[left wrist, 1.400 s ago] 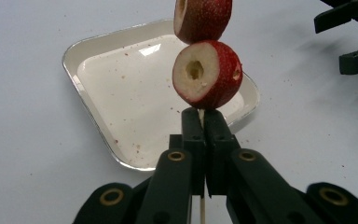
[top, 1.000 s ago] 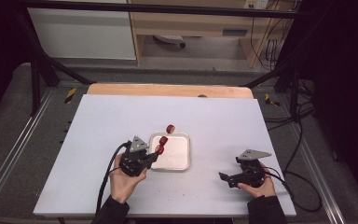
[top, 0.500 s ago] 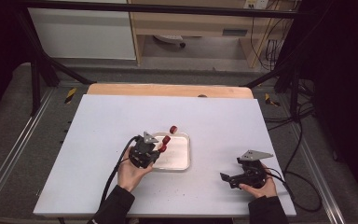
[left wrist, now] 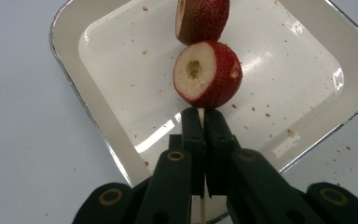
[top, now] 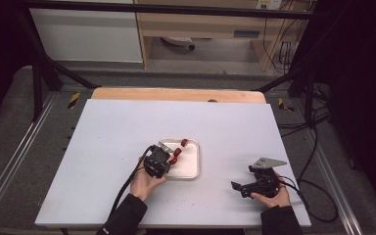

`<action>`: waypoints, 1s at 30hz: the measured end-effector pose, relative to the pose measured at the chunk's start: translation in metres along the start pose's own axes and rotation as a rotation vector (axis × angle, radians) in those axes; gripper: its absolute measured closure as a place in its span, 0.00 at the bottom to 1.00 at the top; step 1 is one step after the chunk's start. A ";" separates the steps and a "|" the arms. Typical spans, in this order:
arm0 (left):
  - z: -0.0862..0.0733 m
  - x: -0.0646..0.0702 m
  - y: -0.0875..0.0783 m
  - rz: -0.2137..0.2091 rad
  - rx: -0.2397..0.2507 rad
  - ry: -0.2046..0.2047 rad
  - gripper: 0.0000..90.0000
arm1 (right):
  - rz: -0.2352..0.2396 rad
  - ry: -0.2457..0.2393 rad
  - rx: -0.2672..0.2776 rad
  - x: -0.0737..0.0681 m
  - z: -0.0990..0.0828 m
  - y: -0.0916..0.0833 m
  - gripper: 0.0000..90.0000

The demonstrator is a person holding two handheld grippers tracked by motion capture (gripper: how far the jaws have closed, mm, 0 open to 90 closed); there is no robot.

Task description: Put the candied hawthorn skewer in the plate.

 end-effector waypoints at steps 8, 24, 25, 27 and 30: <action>0.001 0.002 0.004 0.016 0.001 0.007 0.98 | -0.003 0.001 -0.001 0.000 0.000 0.001 0.02; 0.000 0.000 -0.001 0.012 0.026 0.036 0.86 | 0.000 0.004 -0.004 -0.001 -0.001 0.002 0.02; 0.000 -0.001 -0.003 0.005 0.034 0.046 0.84 | -0.002 0.003 -0.002 0.000 0.000 0.002 0.02; 0.000 -0.002 -0.008 -0.011 0.056 0.054 0.77 | -0.003 0.005 0.000 0.000 0.000 0.001 0.02; -0.001 -0.005 -0.015 -0.045 0.081 0.054 0.64 | -0.002 0.010 0.006 -0.001 0.001 0.000 0.02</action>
Point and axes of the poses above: each handheld gripper's, and its own axes: y roughly forward along the jaws, z roughly out of its top, x roughly to its right, the point moved 4 cm from there along y, roughly forward along the jaws, and after that the axes turned 10 degrees about z, right-handed, at the moved point
